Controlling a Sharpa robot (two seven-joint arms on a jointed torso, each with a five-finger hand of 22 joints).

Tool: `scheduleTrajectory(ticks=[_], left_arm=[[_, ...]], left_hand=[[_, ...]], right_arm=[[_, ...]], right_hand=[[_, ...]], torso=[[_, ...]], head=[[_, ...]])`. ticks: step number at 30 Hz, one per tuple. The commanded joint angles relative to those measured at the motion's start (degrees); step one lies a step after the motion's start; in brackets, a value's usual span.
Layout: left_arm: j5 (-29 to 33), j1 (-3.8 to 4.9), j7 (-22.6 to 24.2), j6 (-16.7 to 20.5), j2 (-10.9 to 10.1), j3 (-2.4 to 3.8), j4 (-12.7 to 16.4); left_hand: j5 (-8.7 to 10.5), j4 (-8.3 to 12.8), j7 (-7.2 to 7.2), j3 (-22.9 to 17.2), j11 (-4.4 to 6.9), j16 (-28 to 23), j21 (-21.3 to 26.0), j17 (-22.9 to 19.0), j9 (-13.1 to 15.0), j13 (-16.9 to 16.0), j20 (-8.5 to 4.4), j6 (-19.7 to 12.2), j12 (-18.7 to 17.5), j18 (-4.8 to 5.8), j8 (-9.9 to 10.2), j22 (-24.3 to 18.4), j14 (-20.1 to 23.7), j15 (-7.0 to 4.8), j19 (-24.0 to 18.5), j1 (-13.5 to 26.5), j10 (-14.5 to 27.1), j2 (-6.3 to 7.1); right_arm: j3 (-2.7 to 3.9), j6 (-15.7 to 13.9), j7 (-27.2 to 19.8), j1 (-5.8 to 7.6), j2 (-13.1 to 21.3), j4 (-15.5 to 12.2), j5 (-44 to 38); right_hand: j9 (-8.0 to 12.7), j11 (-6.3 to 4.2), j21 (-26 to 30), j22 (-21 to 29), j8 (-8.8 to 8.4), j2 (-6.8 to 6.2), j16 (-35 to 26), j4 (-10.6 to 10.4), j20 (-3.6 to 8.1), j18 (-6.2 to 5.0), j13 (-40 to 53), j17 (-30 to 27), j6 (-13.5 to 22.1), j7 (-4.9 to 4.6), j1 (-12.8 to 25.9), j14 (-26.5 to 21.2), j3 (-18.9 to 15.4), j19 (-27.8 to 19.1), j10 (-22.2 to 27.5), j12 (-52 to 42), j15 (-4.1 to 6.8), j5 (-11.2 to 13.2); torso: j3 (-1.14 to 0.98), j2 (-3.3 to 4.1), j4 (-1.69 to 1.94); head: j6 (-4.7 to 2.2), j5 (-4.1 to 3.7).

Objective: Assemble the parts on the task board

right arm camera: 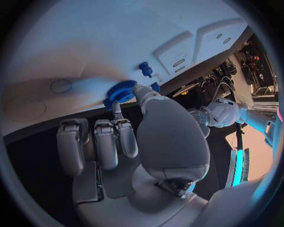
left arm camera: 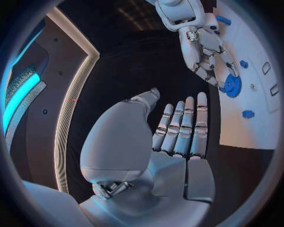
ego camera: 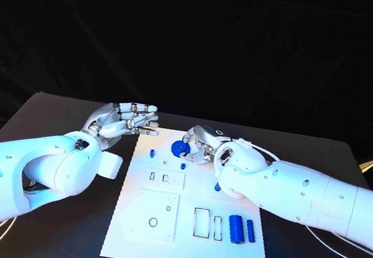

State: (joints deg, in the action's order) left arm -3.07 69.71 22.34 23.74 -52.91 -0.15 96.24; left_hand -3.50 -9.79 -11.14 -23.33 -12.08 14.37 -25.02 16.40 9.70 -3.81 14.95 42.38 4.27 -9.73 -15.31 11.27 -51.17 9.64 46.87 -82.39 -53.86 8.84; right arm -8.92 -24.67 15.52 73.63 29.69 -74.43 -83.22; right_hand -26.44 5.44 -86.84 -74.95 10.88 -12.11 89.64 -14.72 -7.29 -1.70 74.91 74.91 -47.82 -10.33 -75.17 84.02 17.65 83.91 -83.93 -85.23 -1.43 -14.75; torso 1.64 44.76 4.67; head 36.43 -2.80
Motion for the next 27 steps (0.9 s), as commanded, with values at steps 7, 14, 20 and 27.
scheduleTrajectory(ticks=[7, 14, 20, 27], left_arm=[[-0.15, 0.07, 0.16, -0.22, -0.04, 0.05, 0.07], [-0.15, 0.07, 0.20, -0.41, -0.18, 0.05, -0.02], [0.06, 0.07, 0.57, -1.11, -0.29, 0.04, -0.40], [0.21, 0.06, 0.74, -1.36, -0.38, 0.04, -0.38]], left_hand=[[0.27, 0.09, -4.28, -0.17, -0.18, -0.25, -0.30, 0.12, -0.10, -0.07, -0.08, -0.18, -0.37, -0.39, 0.39, 0.06, 0.48, -0.07, -0.50, 0.27, 0.21, -0.45], [0.27, 0.09, -4.28, -0.18, -0.19, -0.26, -0.30, 0.13, -0.11, -0.07, -0.07, -0.19, -0.38, -0.38, 0.40, 0.07, 0.51, -0.06, -0.53, 0.29, 0.23, -0.46], [0.27, 0.11, -4.29, -0.19, -0.20, -0.28, -0.31, 0.15, -0.12, -0.07, -0.06, -0.20, -0.39, -0.38, 0.42, 0.07, 0.54, -0.05, -0.60, 0.31, 0.25, -0.46], [0.27, 0.12, -4.29, -0.20, -0.21, -0.28, -0.31, 0.15, -0.12, -0.07, -0.05, -0.21, -0.40, -0.37, 0.42, 0.08, 0.54, -0.05, -0.62, 0.31, 0.26, -0.45]], right_arm=[[0.02, -1.68, -0.53, -0.31, 2.08, -2.42, 0.05], [0.43, -5.11, -1.55, 0.03, 7.36, -7.19, 1.08], [0.70, -6.83, -5.98, 1.59, 15.42, -12.84, 6.54], [0.79, -2.95, -15.09, 2.64, 23.88, -15.06, 13.59]], right_hand=[[0.06, -0.05, -0.24, -12.42, -0.10, 0.35, 0.36, -0.44, -0.05, 0.83, 10.62, 15.09, -0.26, 0.19, 0.54, 5.98, 0.30, 4.02, -1.67, -0.35, 0.13, -1.13], [0.05, -0.07, -0.36, -12.52, -0.09, 0.36, 0.36, -0.45, -0.04, 0.87, 10.82, 15.09, -0.35, 0.22, 0.58, 5.98, 0.35, 4.11, -1.88, -0.55, 0.14, -1.26], [0.03, -0.20, 0.35, -11.91, -0.18, 0.37, 0.36, 0.38, 0.08, 0.66, 10.57, 15.09, -0.74, 0.32, -0.39, 5.98, 1.33, 3.62, -1.66, -0.30, 0.27, -1.49], [0.17, -0.12, 0.56, -11.82, -0.86, -0.18, 0.36, 3.01, 0.10, 0.62, 10.58, 15.09, -0.94, 0.19, -2.90, 5.98, 3.44, 3.49, -1.64, -0.25, 0.23, 1.88]], torso=[[-0.04, 0.01, 0.03], [-0.06, -0.14, -0.15], [-0.26, -0.32, -0.50], [-0.64, -0.57, -1.15]], head=[[-0.24, -0.07], [-0.49, -0.06], [-0.88, -0.09], [-0.90, -0.85]])
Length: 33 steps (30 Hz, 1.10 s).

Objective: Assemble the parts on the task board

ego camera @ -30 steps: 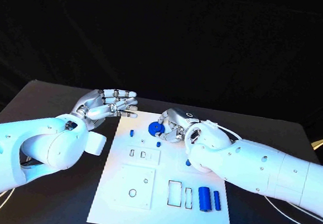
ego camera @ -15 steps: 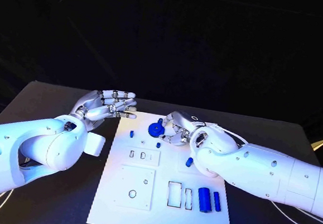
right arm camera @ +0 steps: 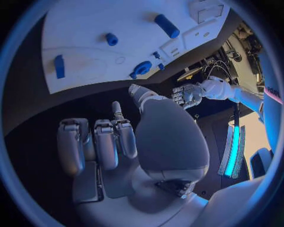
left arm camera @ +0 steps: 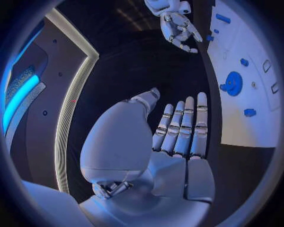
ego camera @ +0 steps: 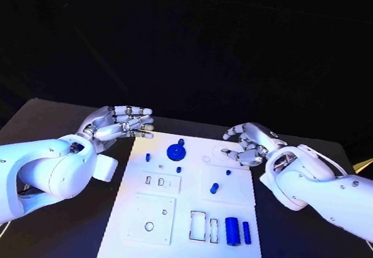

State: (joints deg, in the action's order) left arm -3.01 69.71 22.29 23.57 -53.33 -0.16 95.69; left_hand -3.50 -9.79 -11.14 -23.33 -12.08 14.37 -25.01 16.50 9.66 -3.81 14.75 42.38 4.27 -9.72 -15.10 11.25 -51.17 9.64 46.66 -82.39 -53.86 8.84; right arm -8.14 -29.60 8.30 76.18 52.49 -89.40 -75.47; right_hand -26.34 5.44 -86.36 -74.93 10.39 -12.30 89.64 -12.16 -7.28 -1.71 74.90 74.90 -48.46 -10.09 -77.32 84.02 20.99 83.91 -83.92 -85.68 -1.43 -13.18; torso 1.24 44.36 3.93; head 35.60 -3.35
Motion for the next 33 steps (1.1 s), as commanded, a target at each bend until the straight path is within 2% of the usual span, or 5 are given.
scheduleTrajectory(ticks=[1, 4, 13, 18, 33], left_arm=[[0.16, 0.06, 0.79, -1.22, 0.04, 0.05, 0.17], [0.18, 0.05, 0.83, -1.27, 0.08, 0.05, 0.17], [0.20, 0.03, 0.88, -1.34, 0.26, 0.04, -0.14], [0.20, 0.02, 0.88, -1.38, 0.35, 0.04, -0.41], [0.21, 0.01, 0.84, -1.41, 0.43, 0.04, -0.60]], left_hand=[[0.27, 0.12, -4.29, -0.20, -0.21, -0.28, -0.32, 0.05, -0.07, -0.07, 0.16, -0.21, -0.40, -0.37, 0.21, 0.09, 0.54, -0.04, -0.41, 0.31, 0.26, -0.46], [0.27, 0.12, -4.29, -0.20, -0.21, -0.28, -0.32, 0.05, -0.07, -0.07, 0.16, -0.21, -0.40, -0.37, 0.21, 0.09, 0.54, -0.04, -0.41, 0.31, 0.26, -0.46], [0.27, 0.18, -4.28, -0.21, -0.21, -0.29, -0.33, 0.08, -0.08, -0.07, 0.17, -0.22, -0.40, -0.37, 0.23, 0.10, 0.56, -0.03, -0.48, 0.29, 0.27, -0.43], [0.27, 0.18, -4.28, -0.21, -0.21, -0.29, -0.33, 0.08, -0.08, -0.07, 0.17, -0.22, -0.40, -0.37, 0.23, 0.10, 0.56, -0.03, -0.48, 0.29, 0.27, -0.43], [0.27, 0.18, -4.28, -0.21, -0.21, -0.29, -0.33, 0.08, -0.08, -0.07, 0.17, -0.22, -0.40, -0.37, 0.23, 0.10, 0.56, -0.03, -0.48, 0.29, 0.27, -0.43]], right_arm=[[0.01, 2.79, -8.99, 0.15, 1.92, 0.23, 6.47], [-0.01, 4.81, -11.78, 0.17, 3.84, 1.78, 7.75], [-0.11, 6.95, -13.68, -0.71, 4.71, 6.32, 8.48], [-0.13, 7.86, -13.11, -1.52, 3.78, 8.33, 7.95], [-0.13, 7.99, -11.84, -3.47, 1.15, 11.32, 6.98]], right_hand=[[0.09, -0.10, 0.09, -11.83, -0.43, -0.08, 0.36, 0.68, 0.08, 0.62, 10.55, 15.10, -0.30, -0.06, -0.94, 5.98, 0.23, 3.48, -1.60, 0.24, 0.22, 0.51], [0.11, -0.08, 0.02, -11.91, -0.53, -0.34, 0.36, 1.17, 0.07, 0.64, 10.45, 15.10, -0.33, -0.08, -1.40, 5.98, 0.47, 3.53, -1.48, 0.36, 0.20, 0.69], [0.15, -0.05, -0.01, -11.96, -0.71, -0.59, 0.36, 1.93, 0.04, 0.66, 10.46, 15.10, -0.39, -0.12, -2.09, 5.98, 0.94, 3.56, -1.47, 0.36, 0.18, 0.54], [0.14, -0.08, 0.00, -11.97, -0.73, -0.68, 0.36, 2.39, 0.05, 0.65, 10.55, 15.10, -0.63, -0.07, -2.46, 5.98, 1.35, 3.56, -1.56, 0.28, 0.20, 0.12], [0.03, -0.22, -0.07, -12.05, -0.42, -0.72, 0.36, 2.75, 0.14, 0.67, 10.71, 15.10, -1.68, 0.12, -2.50, 5.98, 1.90, 3.61, -1.73, 0.11, 0.35, -0.09]], torso=[[-0.34, -0.19, -0.53], [-0.53, -0.21, -0.63], [-0.94, -0.27, -0.90], [-0.84, -0.24, -0.70], [-0.68, -0.24, -0.74]], head=[[-0.04, -0.31], [-0.21, -0.66], [-0.15, -0.26], [-0.01, -0.28], [0.54, 0.08]])
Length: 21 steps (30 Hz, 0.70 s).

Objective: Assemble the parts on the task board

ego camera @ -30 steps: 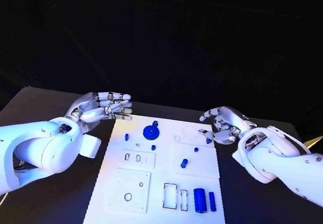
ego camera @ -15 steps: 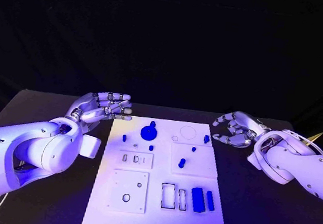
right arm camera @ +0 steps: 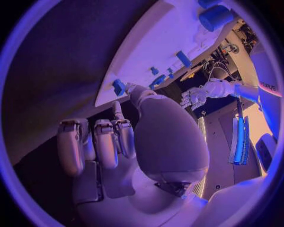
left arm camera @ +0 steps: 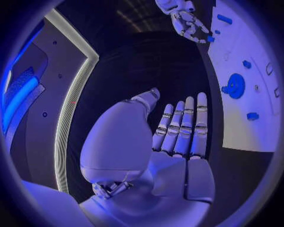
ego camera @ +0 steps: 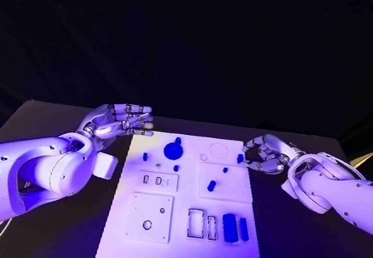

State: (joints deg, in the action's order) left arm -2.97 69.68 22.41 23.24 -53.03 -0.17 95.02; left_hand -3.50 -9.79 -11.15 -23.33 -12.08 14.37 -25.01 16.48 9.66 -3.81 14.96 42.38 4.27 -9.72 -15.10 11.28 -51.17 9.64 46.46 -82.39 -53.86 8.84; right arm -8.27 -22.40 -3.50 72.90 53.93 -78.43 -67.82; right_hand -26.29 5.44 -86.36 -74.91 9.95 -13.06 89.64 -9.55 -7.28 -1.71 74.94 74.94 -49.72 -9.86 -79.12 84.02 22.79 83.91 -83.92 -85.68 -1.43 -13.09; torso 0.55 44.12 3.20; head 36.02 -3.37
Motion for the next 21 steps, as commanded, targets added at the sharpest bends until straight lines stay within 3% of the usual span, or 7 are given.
scheduleTrajectory(ticks=[1, 4, 10, 21], left_arm=[[0.16, 0.04, 0.73, -1.08, 0.14, 0.05, 0.06], [0.16, 0.04, 0.72, -1.10, 0.15, 0.05, 0.01], [0.16, 0.04, 0.67, -1.16, 0.22, 0.05, -0.11], [0.16, 0.03, 0.55, -1.22, 0.24, 0.05, -0.17]], left_hand=[[0.27, 0.18, -4.28, -0.21, -0.21, -0.29, -0.33, 0.09, -0.09, -0.07, -0.05, -0.22, -0.40, -0.37, 0.23, 0.06, 0.56, -0.03, -0.28, 0.29, 0.27, -0.43], [0.27, 0.18, -4.28, -0.21, -0.21, -0.29, -0.33, 0.09, -0.09, -0.07, -0.05, -0.22, -0.40, -0.37, 0.23, 0.06, 0.56, -0.03, -0.28, 0.29, 0.27, -0.43], [0.28, 0.32, -4.29, -0.27, -0.21, -0.31, -0.39, 0.19, -0.11, -0.07, -0.02, -0.23, -0.39, -0.36, 0.27, 0.10, 0.61, -0.01, -0.50, 0.30, 0.28, -0.43], [0.28, 0.32, -4.29, -0.27, -0.21, -0.31, -0.39, 0.19, -0.11, -0.07, -0.02, -0.23, -0.39, -0.36, 0.27, 0.10, 0.61, -0.01, -0.50, 0.30, 0.28, -0.43]], right_arm=[[0.00, 0.69, 0.02, -0.28, -0.48, 0.53, -0.68], [0.00, 0.41, 0.18, -0.51, -0.98, 0.97, -0.69], [0.00, -0.08, 0.46, -0.86, -1.88, 1.72, -0.58], [0.00, -0.26, 0.74, -1.16, -2.55, 2.49, -0.30]], right_hand=[[-0.03, -0.25, -0.08, -12.08, 0.02, 0.06, 0.36, 0.21, 0.15, 0.68, 10.74, 15.06, -0.51, -0.10, -0.74, 5.98, 0.22, 3.62, -1.80, 0.05, 0.38, -0.20], [-0.02, -0.26, -0.13, -12.13, 0.03, 0.14, 0.36, 0.27, 0.18, 0.69, 10.79, 15.06, -0.62, -0.10, -0.77, 5.98, 0.38, 3.66, -1.85, 0.00, 0.40, -0.24], [0.00, -0.27, -0.19, -12.19, 0.02, 0.40, 0.36, 0.34, 0.22, 0.71, 10.86, 15.06, -0.87, -0.12, -0.73, 5.98, 0.80, 3.71, -1.93, -0.07, 0.42, -0.31], [0.05, -0.28, -0.24, -12.25, -0.04, 0.95, 0.36, 0.31, 0.26, 0.73, 11.01, 15.06, -1.23, -0.12, -0.42, 5.98, 1.56, 3.75, -2.11, -0.23, 0.43, -0.41]], torso=[[0.00, 0.00, 0.00], [0.00, 0.00, 0.03], [-0.02, -0.05, 0.07], [0.01, -0.06, -0.16]], head=[[0.13, 0.11], [-0.01, 0.24], [0.36, 0.41], [0.75, 0.72]])
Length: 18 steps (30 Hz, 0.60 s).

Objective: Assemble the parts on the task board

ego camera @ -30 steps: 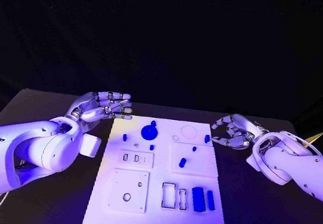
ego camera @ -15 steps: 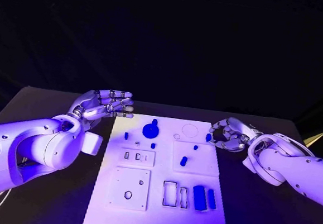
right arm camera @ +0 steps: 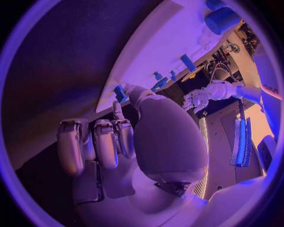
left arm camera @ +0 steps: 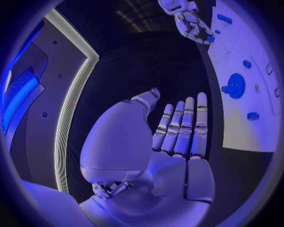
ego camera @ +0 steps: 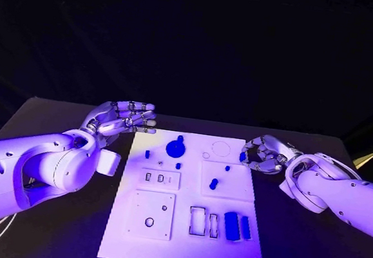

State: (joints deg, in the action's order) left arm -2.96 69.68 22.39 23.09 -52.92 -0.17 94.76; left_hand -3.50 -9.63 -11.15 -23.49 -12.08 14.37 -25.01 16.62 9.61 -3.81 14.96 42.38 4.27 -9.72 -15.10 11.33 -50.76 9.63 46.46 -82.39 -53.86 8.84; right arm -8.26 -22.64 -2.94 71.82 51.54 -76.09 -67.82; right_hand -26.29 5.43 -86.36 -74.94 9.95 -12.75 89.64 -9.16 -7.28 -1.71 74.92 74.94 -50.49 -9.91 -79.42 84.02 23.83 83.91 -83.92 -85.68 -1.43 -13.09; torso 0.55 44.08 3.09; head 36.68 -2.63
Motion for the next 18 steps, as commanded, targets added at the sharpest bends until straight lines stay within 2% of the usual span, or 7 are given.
scheduleTrajectory(ticks=[1, 8, 18], left_arm=[[0.15, 0.04, 0.55, -1.09, 0.13, 0.05, 0.09], [0.15, 0.04, 0.45, -1.03, 0.01, 0.05, 0.06], [0.15, 0.04, 0.36, -0.95, -0.10, 0.05, -0.04]], left_hand=[[0.28, 0.15, -4.28, -0.11, -0.22, -0.31, -0.39, 0.05, -0.05, -0.07, -0.02, -0.23, -0.39, -0.36, 0.27, 0.05, 0.20, 0.00, -0.50, 0.30, 0.28, -0.43], [0.28, 0.15, -4.28, -0.11, -0.22, -0.31, -0.39, 0.05, -0.05, -0.07, -0.02, -0.23, -0.39, -0.36, 0.27, 0.05, 0.20, 0.00, -0.50, 0.30, 0.28, -0.43], [0.28, 0.19, -4.31, -0.14, -0.23, -0.32, -0.44, 0.11, -0.06, -0.08, 0.00, -0.22, -0.39, -0.36, 0.29, 0.08, 0.23, 0.01, -0.61, 0.35, 0.29, -0.46]], right_arm=[[0.00, 0.00, 0.20, -0.10, -0.21, 0.20, -0.29], [0.00, 0.03, 0.37, -0.16, -0.41, 0.39, -0.25], [0.00, -0.48, 0.53, -0.19, -0.66, 0.30, -0.14]], right_hand=[[0.06, -0.28, -0.24, -12.22, -0.04, 0.64, 0.36, -0.08, 0.26, 0.73, 11.03, 15.06, -0.47, -0.07, -0.12, 5.98, 0.52, 3.75, -2.11, -0.24, 0.44, -0.41], [-0.16, -0.69, -0.30, -12.31, 0.60, 1.84, 0.36, 0.78, 0.51, 0.75, 11.22, 15.06, -2.49, 0.43, -0.13, 5.98, 2.59, 3.81, -2.32, -0.43, 0.77, 0.39], [-0.25, -0.86, -0.48, -12.48, 0.82, 2.10, 0.36, 1.13, 0.67, 0.80, 11.43, 15.06, -3.00, 0.61, 0.12, 5.98, 3.14, 3.94, -2.54, -0.64, 0.94, 1.03]], torso=[[0.01, -0.02, 0.00], [-0.03, -0.04, 0.08], [0.00, -0.06, 0.05]], head=[[0.11, -0.07], [0.20, 0.01], [0.26, -0.08]])
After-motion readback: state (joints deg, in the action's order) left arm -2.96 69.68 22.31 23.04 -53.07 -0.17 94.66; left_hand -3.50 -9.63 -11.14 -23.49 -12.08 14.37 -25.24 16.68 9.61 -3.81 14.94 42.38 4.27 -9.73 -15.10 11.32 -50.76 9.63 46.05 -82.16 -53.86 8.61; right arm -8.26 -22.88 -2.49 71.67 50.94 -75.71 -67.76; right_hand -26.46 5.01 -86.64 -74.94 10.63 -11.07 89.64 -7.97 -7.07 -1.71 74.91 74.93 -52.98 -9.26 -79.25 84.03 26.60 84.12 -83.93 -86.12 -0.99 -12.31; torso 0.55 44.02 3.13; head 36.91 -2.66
